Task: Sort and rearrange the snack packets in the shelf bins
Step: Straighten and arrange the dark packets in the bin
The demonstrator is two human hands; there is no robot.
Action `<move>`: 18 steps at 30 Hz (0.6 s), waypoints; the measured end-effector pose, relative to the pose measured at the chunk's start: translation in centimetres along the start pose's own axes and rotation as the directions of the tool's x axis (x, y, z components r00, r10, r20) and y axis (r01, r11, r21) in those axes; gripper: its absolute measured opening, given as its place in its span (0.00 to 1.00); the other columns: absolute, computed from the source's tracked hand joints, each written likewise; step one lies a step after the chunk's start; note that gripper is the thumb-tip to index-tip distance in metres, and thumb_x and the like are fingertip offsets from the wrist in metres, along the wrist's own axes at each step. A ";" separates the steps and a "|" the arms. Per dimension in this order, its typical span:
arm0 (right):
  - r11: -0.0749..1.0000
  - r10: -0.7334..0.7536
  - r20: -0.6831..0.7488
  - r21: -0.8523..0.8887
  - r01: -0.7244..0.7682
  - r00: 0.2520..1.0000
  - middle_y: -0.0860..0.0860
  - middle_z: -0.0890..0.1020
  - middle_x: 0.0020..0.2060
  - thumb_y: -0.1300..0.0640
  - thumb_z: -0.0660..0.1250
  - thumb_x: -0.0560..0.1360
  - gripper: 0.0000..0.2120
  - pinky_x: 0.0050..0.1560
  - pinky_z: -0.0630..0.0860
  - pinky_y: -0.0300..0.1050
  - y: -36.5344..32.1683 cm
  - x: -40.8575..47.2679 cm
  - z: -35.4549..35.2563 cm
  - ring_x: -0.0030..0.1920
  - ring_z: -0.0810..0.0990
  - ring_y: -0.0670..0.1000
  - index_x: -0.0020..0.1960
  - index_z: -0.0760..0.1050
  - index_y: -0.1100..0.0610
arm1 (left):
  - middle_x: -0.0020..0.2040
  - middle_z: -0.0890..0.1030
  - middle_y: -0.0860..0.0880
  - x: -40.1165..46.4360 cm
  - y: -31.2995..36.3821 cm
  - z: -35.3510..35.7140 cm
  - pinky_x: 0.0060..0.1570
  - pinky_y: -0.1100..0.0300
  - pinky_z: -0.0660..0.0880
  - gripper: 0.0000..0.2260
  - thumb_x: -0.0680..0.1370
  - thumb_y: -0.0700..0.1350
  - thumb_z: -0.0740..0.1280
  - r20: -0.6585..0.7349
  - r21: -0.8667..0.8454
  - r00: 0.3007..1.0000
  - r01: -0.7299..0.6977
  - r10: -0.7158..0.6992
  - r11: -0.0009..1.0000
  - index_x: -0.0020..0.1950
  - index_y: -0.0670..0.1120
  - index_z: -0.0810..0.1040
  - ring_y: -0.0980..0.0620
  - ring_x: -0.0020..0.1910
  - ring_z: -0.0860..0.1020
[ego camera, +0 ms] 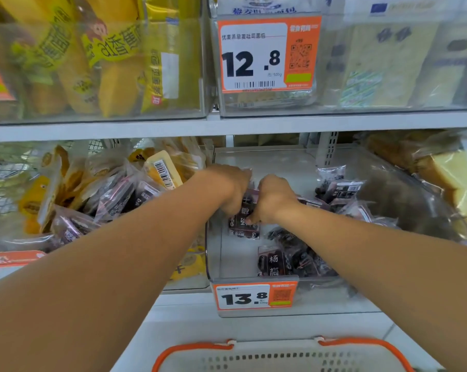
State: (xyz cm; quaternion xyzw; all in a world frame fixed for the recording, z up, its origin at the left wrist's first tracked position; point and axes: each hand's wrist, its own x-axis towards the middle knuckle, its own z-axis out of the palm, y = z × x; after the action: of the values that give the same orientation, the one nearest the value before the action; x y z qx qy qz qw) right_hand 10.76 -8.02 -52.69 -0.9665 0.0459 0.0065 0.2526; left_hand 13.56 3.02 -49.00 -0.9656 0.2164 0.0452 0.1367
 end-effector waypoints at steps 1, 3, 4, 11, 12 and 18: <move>0.997 -0.072 -0.039 -0.013 0.071 0.997 0.53 0.80 0.42 0.56 0.85 0.61 0.21 0.39 0.72 0.39 0.2 0.1 0.2 0.42 0.79 0.51 0.41 0.74 0.58 | 0.62 0.75 0.48 -0.2 0.0 -0.1 0.47 0.54 0.74 0.39 0.67 0.50 0.80 0.004 0.001 1.000 -0.001 0.001 1.000 0.73 0.49 0.63 0.45 0.56 0.77; 0.981 -0.194 -0.133 -0.014 0.193 0.972 0.53 0.82 0.44 0.57 0.85 0.60 0.21 0.41 0.73 0.42 0.7 0.0 0.5 0.46 0.81 0.54 0.44 0.76 0.55 | 0.65 0.73 0.47 -0.3 0.1 0.1 0.50 0.52 0.74 0.43 0.65 0.53 0.81 -0.038 0.024 0.999 -0.003 0.004 1.000 0.73 0.49 0.63 0.44 0.61 0.75; 0.975 -0.223 -0.163 -0.022 0.223 0.961 0.53 0.82 0.43 0.56 0.85 0.60 0.22 0.41 0.73 0.43 1.0 0.0 0.7 0.46 0.81 0.55 0.44 0.74 0.53 | 0.67 0.71 0.46 -0.3 0.1 0.3 0.53 0.51 0.73 0.44 0.65 0.54 0.81 -0.064 0.070 0.998 0.001 0.003 0.998 0.75 0.48 0.62 0.43 0.64 0.73; 0.957 -0.225 -0.068 -0.201 0.207 0.972 0.49 0.74 0.31 0.47 0.82 0.66 0.21 0.30 0.68 0.42 -0.3 -1.2 -1.8 0.34 0.75 0.51 0.34 0.70 0.53 | 0.62 0.76 0.45 -0.1 1.0 0.6 0.44 0.53 0.70 0.37 0.75 0.55 0.73 -0.068 0.203 0.996 0.078 -0.065 0.976 0.75 0.43 0.57 0.43 0.59 0.77; 0.937 -0.229 -0.048 -0.283 0.206 0.972 0.50 0.77 0.34 0.45 0.81 0.66 0.19 0.33 0.70 0.43 -0.4 -1.6 -3.2 0.38 0.77 0.53 0.37 0.74 0.54 | 0.62 0.76 0.45 -0.2 1.1 0.6 0.43 0.54 0.71 0.36 0.76 0.56 0.72 -0.073 0.229 0.995 0.081 -0.066 0.970 0.75 0.42 0.58 0.43 0.59 0.78; 0.805 -0.105 0.097 -0.577 0.142 0.990 0.55 0.81 0.52 0.37 0.68 0.75 0.23 0.49 0.78 0.49 4.5 -3.7 -6.9 0.50 0.79 0.59 0.55 0.79 0.56 | 0.56 0.76 0.47 -0.8 1.8 0.7 0.34 0.58 0.65 0.29 0.79 0.62 0.65 -0.084 0.404 0.994 0.093 -0.064 0.910 0.71 0.42 0.69 0.47 0.57 0.77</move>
State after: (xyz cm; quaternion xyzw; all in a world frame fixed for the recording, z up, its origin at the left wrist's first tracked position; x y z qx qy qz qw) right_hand 6.61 -15.02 -48.71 -0.9976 -0.0287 0.0329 -0.0539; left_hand 12.03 1.97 -49.99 -0.9248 0.1867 -0.0399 0.3291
